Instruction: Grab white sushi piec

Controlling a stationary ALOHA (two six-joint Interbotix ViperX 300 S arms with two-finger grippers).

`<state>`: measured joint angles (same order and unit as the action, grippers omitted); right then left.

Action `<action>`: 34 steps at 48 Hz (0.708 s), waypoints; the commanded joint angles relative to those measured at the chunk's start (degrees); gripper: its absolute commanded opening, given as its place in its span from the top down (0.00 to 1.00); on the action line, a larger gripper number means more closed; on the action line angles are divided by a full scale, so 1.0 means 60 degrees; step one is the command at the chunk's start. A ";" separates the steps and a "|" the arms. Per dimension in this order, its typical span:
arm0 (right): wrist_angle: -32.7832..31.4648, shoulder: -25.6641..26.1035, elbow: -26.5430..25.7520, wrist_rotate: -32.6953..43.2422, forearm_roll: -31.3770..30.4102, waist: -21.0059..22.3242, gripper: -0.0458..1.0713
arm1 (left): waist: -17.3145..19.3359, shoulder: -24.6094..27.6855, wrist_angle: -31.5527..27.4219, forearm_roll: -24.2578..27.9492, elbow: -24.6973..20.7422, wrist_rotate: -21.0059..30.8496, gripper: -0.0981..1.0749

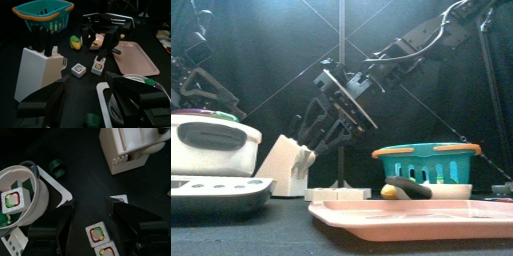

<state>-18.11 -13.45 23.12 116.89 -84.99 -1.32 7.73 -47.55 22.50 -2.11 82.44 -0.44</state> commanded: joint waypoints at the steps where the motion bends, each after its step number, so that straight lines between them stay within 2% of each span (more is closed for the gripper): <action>1: 0.0029 0.0161 -0.0103 0.0000 -0.0059 0.0176 0.18 | -0.0015 0.0015 0.0073 0.0015 -0.0146 0.0000 0.12; 34: 0.0015 -0.0747 0.0015 -0.0015 0.0015 0.0762 0.18 | -0.0015 0.0015 0.0073 0.0015 -0.0088 -0.0015 0.12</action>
<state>-18.11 -18.81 24.08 116.98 -84.81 2.99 7.73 -47.55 22.50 -2.11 82.53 -0.44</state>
